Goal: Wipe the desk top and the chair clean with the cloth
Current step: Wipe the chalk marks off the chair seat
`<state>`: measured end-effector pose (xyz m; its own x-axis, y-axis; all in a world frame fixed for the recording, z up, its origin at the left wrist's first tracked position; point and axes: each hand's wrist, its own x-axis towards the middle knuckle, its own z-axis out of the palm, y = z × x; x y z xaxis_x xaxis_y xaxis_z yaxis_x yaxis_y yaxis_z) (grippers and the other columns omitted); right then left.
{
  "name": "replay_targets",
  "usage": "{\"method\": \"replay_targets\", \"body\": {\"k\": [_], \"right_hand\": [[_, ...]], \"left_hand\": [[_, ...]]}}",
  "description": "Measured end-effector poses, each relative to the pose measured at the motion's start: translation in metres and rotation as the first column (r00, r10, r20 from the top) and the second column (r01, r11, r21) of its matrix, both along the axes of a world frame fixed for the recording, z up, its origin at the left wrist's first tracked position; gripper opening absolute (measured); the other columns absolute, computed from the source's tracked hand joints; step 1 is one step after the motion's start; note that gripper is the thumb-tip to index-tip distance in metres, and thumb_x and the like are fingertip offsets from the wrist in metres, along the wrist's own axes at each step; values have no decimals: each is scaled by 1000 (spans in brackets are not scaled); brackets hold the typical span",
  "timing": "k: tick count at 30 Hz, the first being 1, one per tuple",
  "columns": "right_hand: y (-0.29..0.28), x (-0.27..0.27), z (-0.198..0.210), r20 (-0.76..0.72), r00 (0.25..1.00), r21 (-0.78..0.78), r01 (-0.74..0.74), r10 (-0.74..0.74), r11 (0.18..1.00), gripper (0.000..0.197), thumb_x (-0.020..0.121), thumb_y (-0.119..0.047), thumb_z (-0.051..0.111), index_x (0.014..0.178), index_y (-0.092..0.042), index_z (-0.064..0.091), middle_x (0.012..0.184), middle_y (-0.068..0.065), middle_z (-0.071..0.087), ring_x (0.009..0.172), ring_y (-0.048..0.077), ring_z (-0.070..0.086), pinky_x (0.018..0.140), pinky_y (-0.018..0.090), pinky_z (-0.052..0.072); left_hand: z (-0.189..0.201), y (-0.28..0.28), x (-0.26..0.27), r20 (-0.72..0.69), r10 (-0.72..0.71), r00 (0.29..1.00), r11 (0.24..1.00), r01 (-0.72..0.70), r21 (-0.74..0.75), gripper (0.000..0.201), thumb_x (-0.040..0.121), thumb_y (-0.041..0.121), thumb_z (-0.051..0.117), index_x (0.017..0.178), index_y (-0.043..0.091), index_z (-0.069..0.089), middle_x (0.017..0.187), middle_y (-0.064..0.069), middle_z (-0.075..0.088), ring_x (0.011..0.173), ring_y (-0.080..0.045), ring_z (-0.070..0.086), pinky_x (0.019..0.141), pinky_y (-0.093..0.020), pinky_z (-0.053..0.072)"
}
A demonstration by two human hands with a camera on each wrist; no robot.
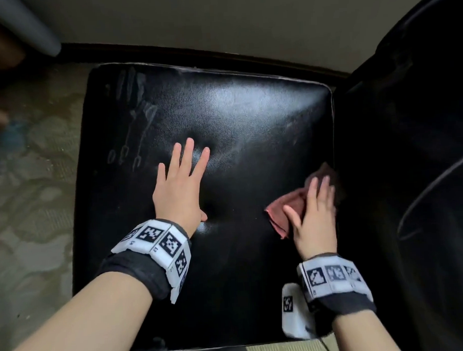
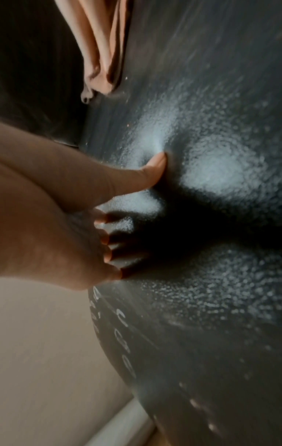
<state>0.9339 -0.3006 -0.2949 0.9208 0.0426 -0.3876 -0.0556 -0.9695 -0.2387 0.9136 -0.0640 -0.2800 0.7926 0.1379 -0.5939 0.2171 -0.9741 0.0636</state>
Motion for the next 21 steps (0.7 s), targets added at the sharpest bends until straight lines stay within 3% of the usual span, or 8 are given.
{"method": "replay_targets", "body": {"k": [2, 6, 11, 14, 18, 21], "right_hand": [[1, 34, -8, 44, 998, 16, 40, -41, 999, 79, 91, -35, 52, 147, 0, 10, 155, 22, 1, 143, 36, 7, 114, 39, 10], [20, 101, -14, -11, 972, -5, 233, -233, 972, 79, 93, -38, 48, 147, 1, 6, 154, 22, 8, 138, 36, 23, 108, 37, 22], [3, 22, -16, 168, 985, 73, 31, -43, 997, 59, 94, -28, 36, 143, 3, 25, 152, 22, 16, 140, 39, 17, 115, 35, 11], [3, -39, -12, 176, 983, 172, 23, -53, 985, 49, 94, -16, 32, 142, -3, 33, 153, 7, 16, 143, 26, 10, 115, 33, 11], [59, -115, -9, 157, 951, 205, -296, 267, 933, 58, 84, -8, 35, 142, -14, 32, 153, 1, 18, 142, 21, 10, 114, 34, 9], [101, -139, -11, 107, 856, 261, -515, 506, 816, 62, 78, -12, 35, 139, -14, 37, 151, 5, 27, 141, 24, 14, 113, 37, 10]], "left_hand": [[-1, -1, 1, -3, 2, 1000, 1000, -2, 1, 129, 67, 43, 80, 148, 26, -19, 154, -4, -28, 144, -24, -19, 118, -41, 6], [0, -1, 0, -2, 12, 1000, 1000, -12, 8, 129, 67, 44, 80, 148, 26, -19, 154, -5, -28, 144, -24, -19, 118, -41, 7], [3, 0, -5, 13, 11, 1000, 1000, -11, -7, 126, 69, 49, 76, 147, 25, -20, 154, -5, -28, 144, -24, -18, 118, -40, 7], [5, 8, -7, 33, -12, 999, 996, 15, -90, 121, 71, 51, 72, 148, 26, -18, 155, -3, -28, 144, -22, -19, 118, -37, 4], [10, 35, -24, 139, 92, 986, 968, -56, -246, 100, 80, 36, 72, 152, 27, 3, 158, 4, -14, 146, -13, -10, 117, -29, 4], [9, 64, -50, 195, 191, 962, 969, -153, -193, 99, 78, 28, 76, 152, 21, 11, 159, -2, -7, 147, -16, -4, 117, -32, 8]]}}
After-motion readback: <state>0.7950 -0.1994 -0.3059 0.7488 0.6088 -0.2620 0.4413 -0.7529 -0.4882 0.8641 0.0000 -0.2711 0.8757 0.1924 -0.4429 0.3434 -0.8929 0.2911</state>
